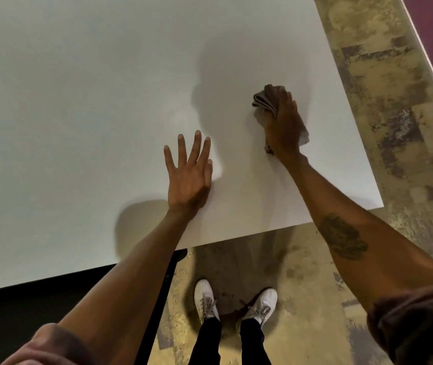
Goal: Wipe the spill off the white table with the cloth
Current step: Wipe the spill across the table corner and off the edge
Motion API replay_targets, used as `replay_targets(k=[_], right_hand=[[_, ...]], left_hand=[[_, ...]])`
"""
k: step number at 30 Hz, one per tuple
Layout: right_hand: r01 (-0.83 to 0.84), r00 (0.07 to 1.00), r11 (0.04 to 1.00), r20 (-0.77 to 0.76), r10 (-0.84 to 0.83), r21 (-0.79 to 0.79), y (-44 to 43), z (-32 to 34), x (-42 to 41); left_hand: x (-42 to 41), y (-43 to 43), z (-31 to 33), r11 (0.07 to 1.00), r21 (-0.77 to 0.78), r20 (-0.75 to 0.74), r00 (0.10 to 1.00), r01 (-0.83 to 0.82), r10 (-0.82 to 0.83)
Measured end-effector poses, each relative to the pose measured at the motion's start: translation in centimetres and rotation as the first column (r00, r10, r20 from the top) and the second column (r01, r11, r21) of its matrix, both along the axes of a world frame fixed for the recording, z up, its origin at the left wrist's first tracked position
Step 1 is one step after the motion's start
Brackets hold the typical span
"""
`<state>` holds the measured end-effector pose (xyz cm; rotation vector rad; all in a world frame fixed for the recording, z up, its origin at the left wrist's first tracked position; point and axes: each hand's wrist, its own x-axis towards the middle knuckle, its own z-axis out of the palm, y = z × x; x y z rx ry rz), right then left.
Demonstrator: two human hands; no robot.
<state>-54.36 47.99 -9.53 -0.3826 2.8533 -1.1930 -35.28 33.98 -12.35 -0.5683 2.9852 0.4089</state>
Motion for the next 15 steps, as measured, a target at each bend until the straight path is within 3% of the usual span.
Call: replay_targets(k=[3, 5, 15], right_hand=[[-0.227, 0.972, 0.972, 0.05, 0.231, -0.064, 1.3, 0.1, 0.7], [-0.349, 0.936, 0.937, 0.05, 0.349, -0.021, 2.1, -0.1, 1.8], [-0.588, 0.809, 0.799, 0.075, 0.583, 0.126, 4.3, -0.1, 9.1]], left_hand=[[0.2, 0.1, 0.2, 1.0, -0.013, 0.004, 1.0, 0.002, -0.002], [0.2, 0.2, 0.3, 1.0, -0.02, 0.01, 1.0, 0.003, -0.003], [0.4, 0.4, 0.7, 0.997, -0.071, 0.038, 0.999, 0.012, -0.009]])
